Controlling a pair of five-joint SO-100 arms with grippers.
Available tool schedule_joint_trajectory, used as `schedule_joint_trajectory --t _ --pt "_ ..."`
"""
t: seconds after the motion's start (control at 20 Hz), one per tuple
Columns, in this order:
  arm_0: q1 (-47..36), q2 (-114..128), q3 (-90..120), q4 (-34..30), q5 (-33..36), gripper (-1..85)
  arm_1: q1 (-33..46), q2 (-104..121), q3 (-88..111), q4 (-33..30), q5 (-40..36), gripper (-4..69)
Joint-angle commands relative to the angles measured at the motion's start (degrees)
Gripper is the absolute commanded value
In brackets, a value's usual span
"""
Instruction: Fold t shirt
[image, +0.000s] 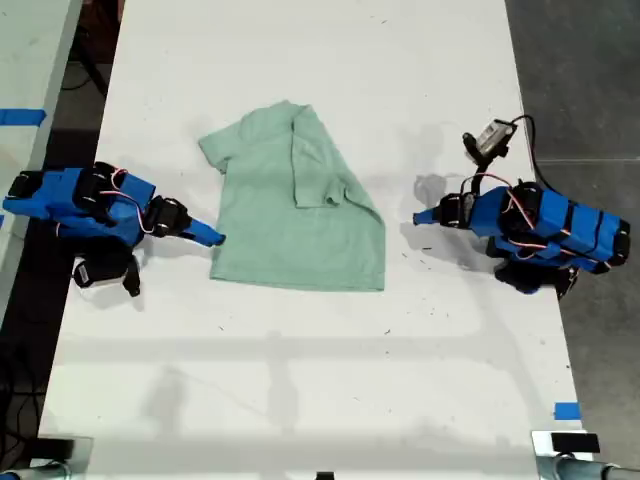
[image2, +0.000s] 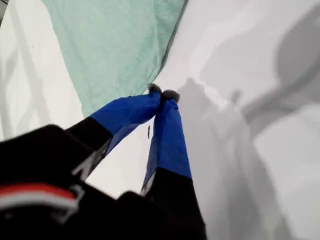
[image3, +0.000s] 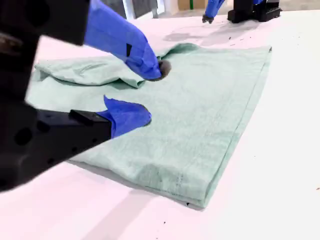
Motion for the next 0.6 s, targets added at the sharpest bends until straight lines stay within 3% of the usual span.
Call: schedule_joint_trajectory --t 0.0,0.55 --pt "-0.62 0.35 0.53 -0.44 -0.09 11.1 0.97 0.88 2.9 0.09 0.35 0.8" --pt "-0.62 0.35 0.53 -0.44 -0.09 11.1 1.49 0.88 3.08 0.09 0.7 0.8"
